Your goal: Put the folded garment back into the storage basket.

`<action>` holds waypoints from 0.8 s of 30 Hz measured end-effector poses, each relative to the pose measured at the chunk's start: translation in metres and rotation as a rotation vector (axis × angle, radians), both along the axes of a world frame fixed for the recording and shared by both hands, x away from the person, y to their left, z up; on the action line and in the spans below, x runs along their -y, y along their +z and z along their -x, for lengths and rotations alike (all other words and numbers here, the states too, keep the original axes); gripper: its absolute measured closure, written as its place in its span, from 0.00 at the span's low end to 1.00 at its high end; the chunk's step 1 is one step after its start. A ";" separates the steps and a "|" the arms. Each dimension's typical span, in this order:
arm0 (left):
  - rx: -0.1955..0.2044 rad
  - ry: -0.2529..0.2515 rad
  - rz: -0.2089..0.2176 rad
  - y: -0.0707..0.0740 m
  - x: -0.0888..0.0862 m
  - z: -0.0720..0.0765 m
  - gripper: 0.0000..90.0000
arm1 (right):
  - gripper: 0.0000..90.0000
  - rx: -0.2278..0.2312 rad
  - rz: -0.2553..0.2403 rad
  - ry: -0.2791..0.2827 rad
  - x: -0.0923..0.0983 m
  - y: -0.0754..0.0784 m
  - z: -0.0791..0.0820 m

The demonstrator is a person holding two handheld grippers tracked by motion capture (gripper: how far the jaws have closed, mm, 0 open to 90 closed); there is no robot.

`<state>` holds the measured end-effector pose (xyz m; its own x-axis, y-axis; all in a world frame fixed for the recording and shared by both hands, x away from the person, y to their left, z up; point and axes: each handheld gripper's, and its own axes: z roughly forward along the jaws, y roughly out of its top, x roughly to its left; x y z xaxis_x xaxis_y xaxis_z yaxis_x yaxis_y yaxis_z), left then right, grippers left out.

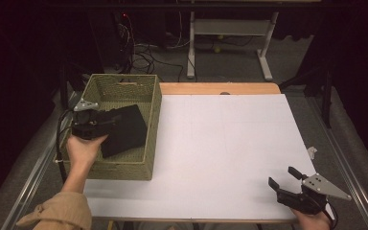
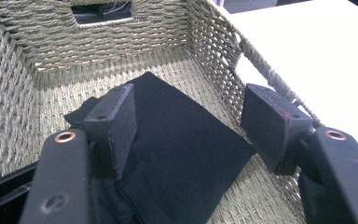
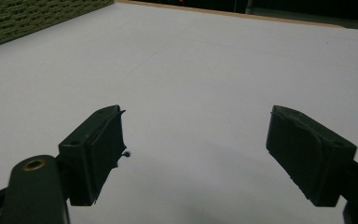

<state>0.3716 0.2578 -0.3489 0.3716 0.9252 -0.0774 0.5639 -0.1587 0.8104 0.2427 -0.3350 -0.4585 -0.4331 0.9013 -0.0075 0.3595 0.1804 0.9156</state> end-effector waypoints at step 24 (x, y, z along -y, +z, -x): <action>0.037 -0.041 -0.034 0.001 0.005 0.026 0.37 | 0.21 0.000 0.000 -0.001 0.000 0.000 0.000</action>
<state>0.3457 0.2524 -0.3481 0.4116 0.9108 -0.0315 0.5262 -0.2093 0.8242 0.2426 -0.3351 -0.4584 -0.4321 0.9018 -0.0080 0.3592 0.1802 0.9157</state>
